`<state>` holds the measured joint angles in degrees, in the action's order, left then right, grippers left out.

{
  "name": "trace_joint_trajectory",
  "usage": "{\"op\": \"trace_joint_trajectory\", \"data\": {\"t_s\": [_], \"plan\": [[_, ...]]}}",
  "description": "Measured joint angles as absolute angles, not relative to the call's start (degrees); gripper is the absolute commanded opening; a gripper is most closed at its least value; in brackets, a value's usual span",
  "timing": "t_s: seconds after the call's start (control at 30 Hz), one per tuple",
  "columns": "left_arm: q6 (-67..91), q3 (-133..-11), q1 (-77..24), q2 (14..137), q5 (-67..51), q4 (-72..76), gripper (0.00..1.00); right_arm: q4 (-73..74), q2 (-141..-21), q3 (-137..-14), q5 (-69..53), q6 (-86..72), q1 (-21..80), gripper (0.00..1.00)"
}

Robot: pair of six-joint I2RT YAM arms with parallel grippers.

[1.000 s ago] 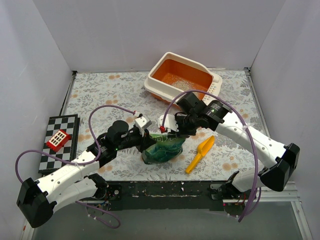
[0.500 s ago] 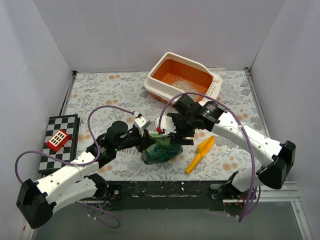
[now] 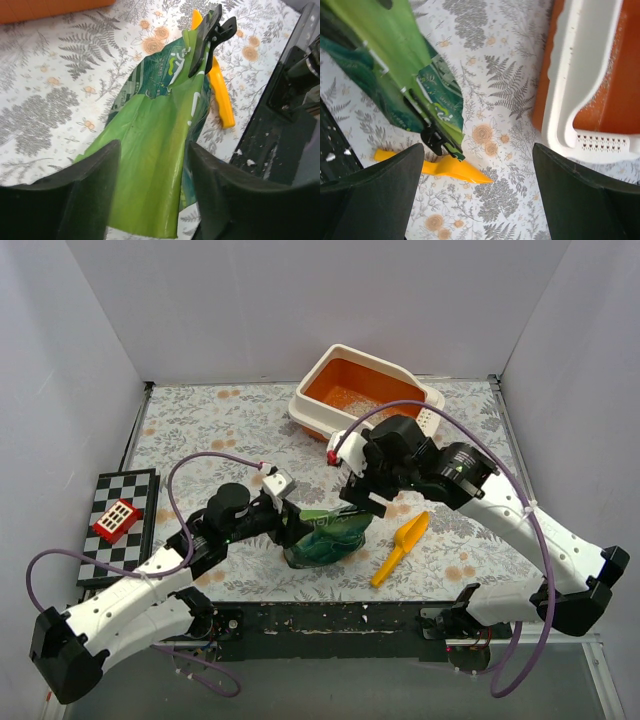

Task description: Fill the litter box with clean litter

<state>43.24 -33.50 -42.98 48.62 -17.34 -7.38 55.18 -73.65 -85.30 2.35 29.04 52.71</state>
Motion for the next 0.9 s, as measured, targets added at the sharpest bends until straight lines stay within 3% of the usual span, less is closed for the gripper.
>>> {"op": "trace_joint_trajectory", "data": {"t_s": [0.03,0.07,0.5,0.9], "plan": [[43.4,-33.76,-42.98,48.01,-17.17,-8.05,0.93,54.98,-73.65,-86.11,3.99,26.57,52.71,0.96],[43.16,-34.22,-42.98,47.64,-17.06,-8.84,0.98,54.7,-73.65,-86.63,5.26,24.34,52.71,0.96],[50.92,-62.57,-42.96,57.19,-7.79,-23.62,0.98,49.63,-67.68,-85.97,20.32,-5.69,52.73,0.98],[55.99,-68.34,-42.92,63.18,1.78,-30.24,0.98,40.91,-53.93,-77.43,28.62,-10.66,52.73,0.98]]}}
